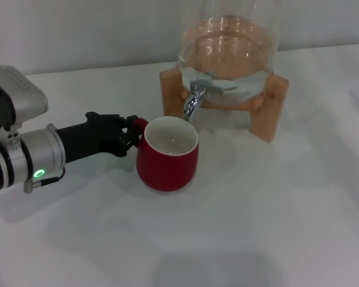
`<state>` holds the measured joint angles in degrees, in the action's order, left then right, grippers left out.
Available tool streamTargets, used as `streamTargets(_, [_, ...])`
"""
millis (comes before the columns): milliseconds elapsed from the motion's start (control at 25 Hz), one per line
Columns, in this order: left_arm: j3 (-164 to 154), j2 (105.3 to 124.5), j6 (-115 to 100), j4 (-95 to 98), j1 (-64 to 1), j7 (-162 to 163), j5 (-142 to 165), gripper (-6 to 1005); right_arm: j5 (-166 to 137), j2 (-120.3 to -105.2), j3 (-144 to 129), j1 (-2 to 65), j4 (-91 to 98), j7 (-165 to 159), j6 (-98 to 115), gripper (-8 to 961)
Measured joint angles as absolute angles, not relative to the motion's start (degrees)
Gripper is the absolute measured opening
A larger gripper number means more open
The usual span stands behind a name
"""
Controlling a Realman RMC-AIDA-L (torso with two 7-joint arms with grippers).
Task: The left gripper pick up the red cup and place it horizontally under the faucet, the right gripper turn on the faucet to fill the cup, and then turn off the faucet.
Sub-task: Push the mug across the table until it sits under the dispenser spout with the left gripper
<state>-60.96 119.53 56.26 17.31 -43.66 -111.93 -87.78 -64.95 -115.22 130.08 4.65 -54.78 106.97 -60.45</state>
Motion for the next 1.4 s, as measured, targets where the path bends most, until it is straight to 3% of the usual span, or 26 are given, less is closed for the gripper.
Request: streamTargets(1400, [-66.22, 119.23, 52.41, 19.83, -47.23, -102.27, -85.50, 168, -64.33, -115.22, 130.21, 4.31, -54.40, 107.67, -61.79, 631])
